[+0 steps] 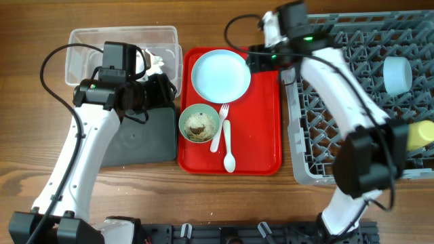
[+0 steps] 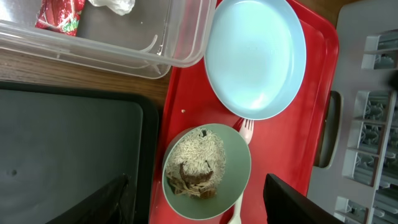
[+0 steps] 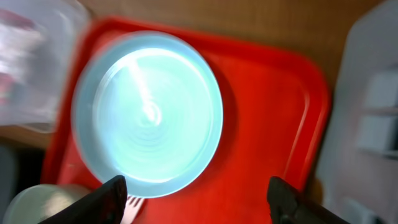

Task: Sort waste into correct bins and load items into the dishwasher rack
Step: 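Lift the blue plate with the right gripper and stand it in the rack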

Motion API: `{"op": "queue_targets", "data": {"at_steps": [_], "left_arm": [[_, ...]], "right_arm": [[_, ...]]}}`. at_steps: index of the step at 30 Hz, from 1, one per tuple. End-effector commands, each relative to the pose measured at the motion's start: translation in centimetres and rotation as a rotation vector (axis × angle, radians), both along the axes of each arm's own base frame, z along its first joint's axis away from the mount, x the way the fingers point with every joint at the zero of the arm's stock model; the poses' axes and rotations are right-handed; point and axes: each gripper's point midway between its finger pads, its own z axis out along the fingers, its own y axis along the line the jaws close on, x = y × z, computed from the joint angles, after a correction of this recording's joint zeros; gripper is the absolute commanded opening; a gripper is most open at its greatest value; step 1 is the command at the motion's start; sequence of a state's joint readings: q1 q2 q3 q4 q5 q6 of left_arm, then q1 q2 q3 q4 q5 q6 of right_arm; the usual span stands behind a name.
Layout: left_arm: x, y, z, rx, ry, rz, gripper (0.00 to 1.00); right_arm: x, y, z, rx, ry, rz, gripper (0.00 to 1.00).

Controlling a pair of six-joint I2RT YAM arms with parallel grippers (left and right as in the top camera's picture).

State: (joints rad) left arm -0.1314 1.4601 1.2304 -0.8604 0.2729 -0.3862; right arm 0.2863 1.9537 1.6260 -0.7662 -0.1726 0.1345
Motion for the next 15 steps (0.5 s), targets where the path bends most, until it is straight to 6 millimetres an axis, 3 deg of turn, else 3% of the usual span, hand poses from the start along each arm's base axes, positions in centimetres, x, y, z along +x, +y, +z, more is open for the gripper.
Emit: {"op": "queue_targets", "data": {"at_steps": [1, 5, 9, 15], "left_arm": [[0.0, 0.3, 0.7, 0.010, -0.023, 0.004, 0.67], [-0.2, 0.3, 0.7, 0.011, -0.016, 0.004, 0.68], [-0.2, 0.3, 0.7, 0.011, -0.016, 0.004, 0.68], [-0.2, 0.3, 0.7, 0.011, -0.016, 0.004, 0.68]], "right_arm": [[0.4, -0.7, -4.7, -0.078, 0.088, -0.177, 0.61], [0.3, 0.4, -8.4, -0.067, 0.149, -0.223, 0.59], [-0.2, 0.8, -10.7, -0.072, 0.200, -0.251, 0.56], [-0.9, 0.6, -12.3, -0.095, 0.244, -0.253, 0.35]]}}
